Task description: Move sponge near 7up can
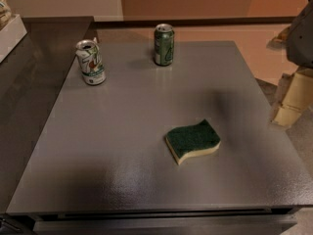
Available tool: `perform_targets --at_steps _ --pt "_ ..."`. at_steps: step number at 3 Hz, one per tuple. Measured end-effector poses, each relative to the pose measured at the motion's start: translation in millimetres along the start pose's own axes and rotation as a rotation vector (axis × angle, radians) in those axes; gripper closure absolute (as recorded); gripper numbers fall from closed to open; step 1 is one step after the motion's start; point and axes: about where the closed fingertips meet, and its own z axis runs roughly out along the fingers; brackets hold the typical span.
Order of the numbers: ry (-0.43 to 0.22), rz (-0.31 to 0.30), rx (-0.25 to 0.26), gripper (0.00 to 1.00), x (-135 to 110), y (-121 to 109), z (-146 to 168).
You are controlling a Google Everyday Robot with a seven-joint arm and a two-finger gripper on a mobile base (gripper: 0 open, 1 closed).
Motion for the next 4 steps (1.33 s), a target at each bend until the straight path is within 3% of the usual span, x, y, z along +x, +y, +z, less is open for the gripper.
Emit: perform_targets --at_steps 2,4 --pt "-0.005 -0.029 -0.011 0.0 -10.7 1.8 6.5" --pt "-0.036 -0.157 -0.095 0.0 -50.4 19.8 47.2"
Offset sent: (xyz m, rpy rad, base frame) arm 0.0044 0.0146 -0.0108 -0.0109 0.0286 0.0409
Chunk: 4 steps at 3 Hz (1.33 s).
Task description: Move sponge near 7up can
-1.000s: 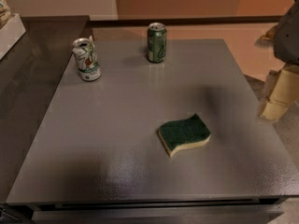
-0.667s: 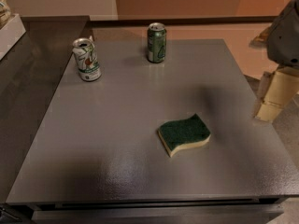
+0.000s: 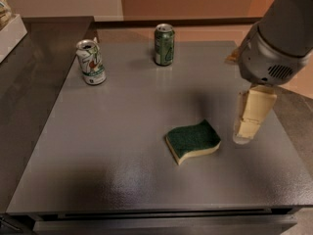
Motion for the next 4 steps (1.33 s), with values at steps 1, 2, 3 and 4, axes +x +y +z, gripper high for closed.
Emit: perform_targets --at_steps 1,2,3,4 --pt "-0.018 -0.059 -0.048 0.0 -10.9 15.0 25.7" --pt "-0.028 -0.096 -0.091 0.0 -14.5 30.6 48.0" --pt "-0.036 -0.117 -0.12 0.0 -16.9 43.8 66.3" --pt "-0.038 -0.132 -0.134 0.0 -20.3 52.3 83.0"
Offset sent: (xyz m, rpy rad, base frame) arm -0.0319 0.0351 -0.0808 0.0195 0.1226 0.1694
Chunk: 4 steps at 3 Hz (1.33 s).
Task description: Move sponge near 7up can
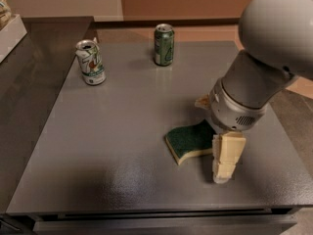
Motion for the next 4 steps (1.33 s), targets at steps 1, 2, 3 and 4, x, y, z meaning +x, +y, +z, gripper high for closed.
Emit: perform_targets --at_steps 1,2,3,4 --pt "-0.004 -0.003 -0.011 0.0 -4.5 0.9 13.6" --pt "-0.008 0.006 -0.02 0.18 -8.9 -1.3 20.4" --pt "-0.017 0.01 -0.029 0.41 -12.7 -5.7 20.5" --pt "-0.029 0.021 -0.022 0.64 -17.8 -12.8 13.6"
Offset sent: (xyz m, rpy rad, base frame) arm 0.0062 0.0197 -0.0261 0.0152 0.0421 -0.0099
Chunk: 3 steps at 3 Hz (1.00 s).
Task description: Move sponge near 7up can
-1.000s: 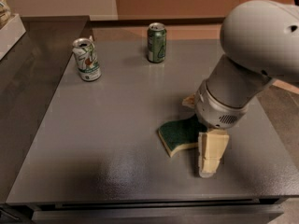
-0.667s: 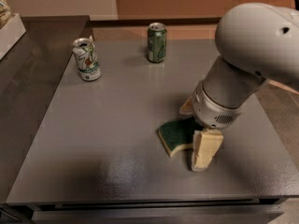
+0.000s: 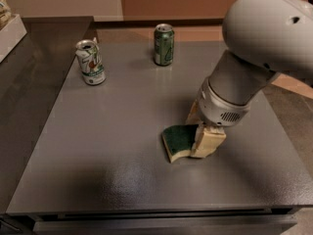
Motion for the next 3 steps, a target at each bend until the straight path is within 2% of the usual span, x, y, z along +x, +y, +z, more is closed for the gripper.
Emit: perform_targets --at_steps 1,2,3 --pt "-0.008 0.034 0.04 0.87 -13.9 -14.9 -15.0" --pt "0.002 0.077 0.104 1.0 -38.5 -40.3 -27.9" --pt "0.023 0.102 0.155 1.0 -67.6 -67.7 -27.5"
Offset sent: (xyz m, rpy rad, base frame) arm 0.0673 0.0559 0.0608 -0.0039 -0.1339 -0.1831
